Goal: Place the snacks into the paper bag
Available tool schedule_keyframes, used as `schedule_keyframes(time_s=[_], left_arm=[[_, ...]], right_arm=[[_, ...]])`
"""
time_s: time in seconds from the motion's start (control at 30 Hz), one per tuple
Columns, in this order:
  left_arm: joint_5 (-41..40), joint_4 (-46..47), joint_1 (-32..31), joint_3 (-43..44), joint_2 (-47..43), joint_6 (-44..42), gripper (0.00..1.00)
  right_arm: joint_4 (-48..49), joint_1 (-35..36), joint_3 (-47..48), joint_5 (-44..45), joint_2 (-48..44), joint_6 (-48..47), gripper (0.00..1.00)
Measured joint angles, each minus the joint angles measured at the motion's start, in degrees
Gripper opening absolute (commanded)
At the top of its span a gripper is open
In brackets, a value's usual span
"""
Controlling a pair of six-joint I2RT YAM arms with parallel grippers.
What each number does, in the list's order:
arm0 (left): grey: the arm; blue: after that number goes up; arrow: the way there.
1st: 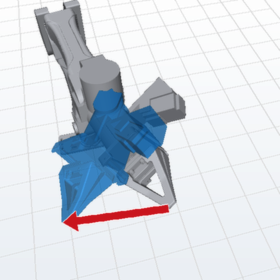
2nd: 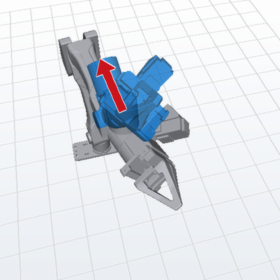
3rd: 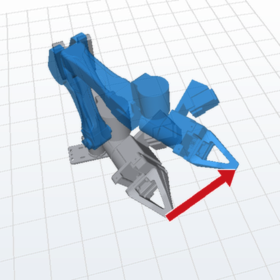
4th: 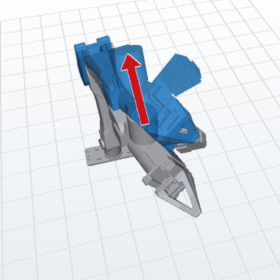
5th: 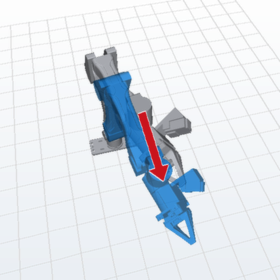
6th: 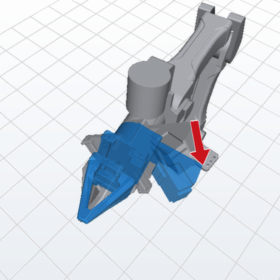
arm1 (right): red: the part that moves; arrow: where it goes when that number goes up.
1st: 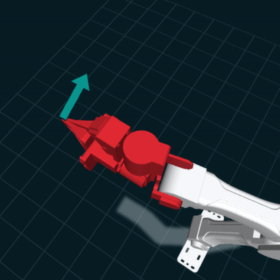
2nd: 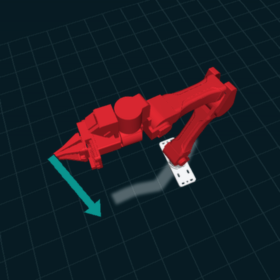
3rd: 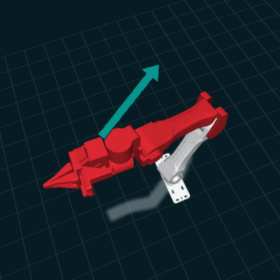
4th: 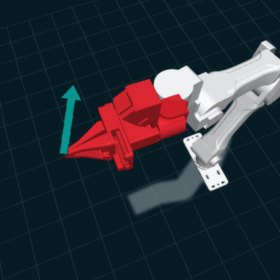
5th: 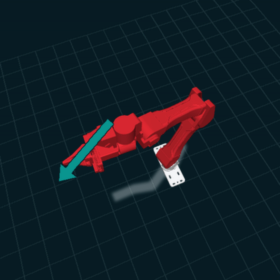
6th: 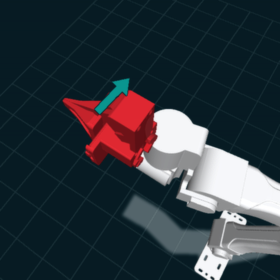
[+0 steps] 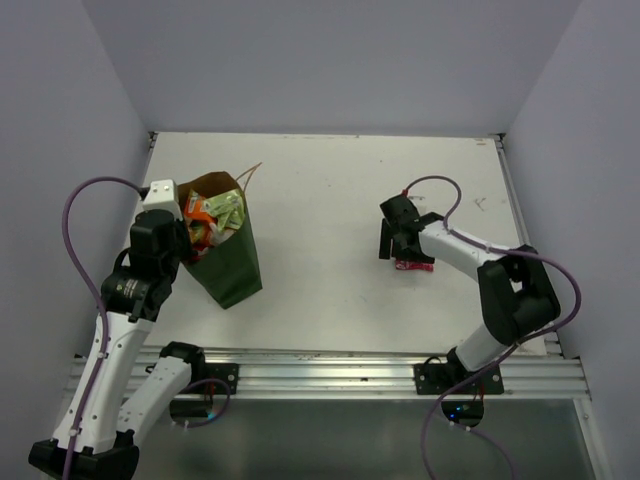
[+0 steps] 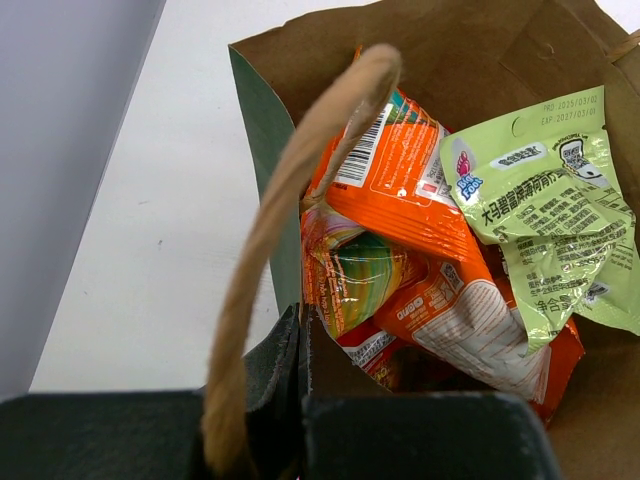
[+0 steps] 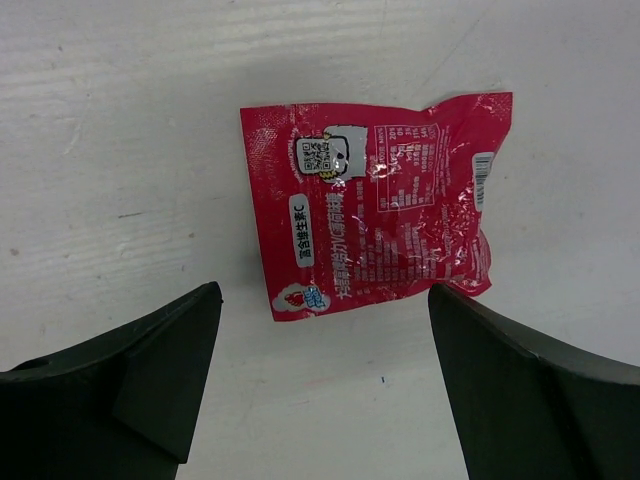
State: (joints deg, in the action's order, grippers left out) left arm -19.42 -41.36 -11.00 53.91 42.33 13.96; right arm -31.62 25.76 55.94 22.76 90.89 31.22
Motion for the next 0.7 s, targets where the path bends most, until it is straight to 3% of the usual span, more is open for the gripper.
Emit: schedule_keyframes(time_s=[0.17, 0.27, 0.3, 0.37, 0.4, 0.43, 0.6, 0.7], left_arm=[[0.00, 0.09, 0.00, 0.00, 0.02, -0.07, 0.00], [-0.04, 0.07, 0.00, 0.00, 0.02, -0.09, 0.00], [-0.04, 0.09, 0.00, 0.00, 0.00, -0.09, 0.00], [-0.07, 0.07, 0.00, 0.00, -0.02, -0.09, 0.00], [-0.07, 0.07, 0.00, 0.00, -0.04, -0.09, 0.00], [-0.07, 0.07, 0.00, 0.00, -0.04, -0.09, 0.00], [-0.07, 0.09, 0.00, 0.00, -0.02, -0.09, 0.00], [-0.04, 0.17, 0.00, 0.00, 0.11, -0.11, 0.00]], right_arm=[[1.68, -1.20, -0.59, -1.33, 4.79, 0.24, 0.86], [4.02, -2.58, -0.74, -2.80, 5.16, 0.24, 0.73], [4.59, -2.99, -0.74, -3.10, 5.27, 0.11, 0.51], [5.70, -3.72, -0.74, -3.93, 5.53, -0.59, 0.29], [6.03, -3.89, -0.74, -4.28, 5.62, -0.74, 0.06], [6.29, -4.09, -0.72, -4.33, 5.64, -1.27, 0.00], [3.89, -3.45, 0.74, -5.20, 4.87, -3.15, 0.00], [-1.62, -0.37, 6.91, -6.14, 3.23, -5.27, 0.00]])
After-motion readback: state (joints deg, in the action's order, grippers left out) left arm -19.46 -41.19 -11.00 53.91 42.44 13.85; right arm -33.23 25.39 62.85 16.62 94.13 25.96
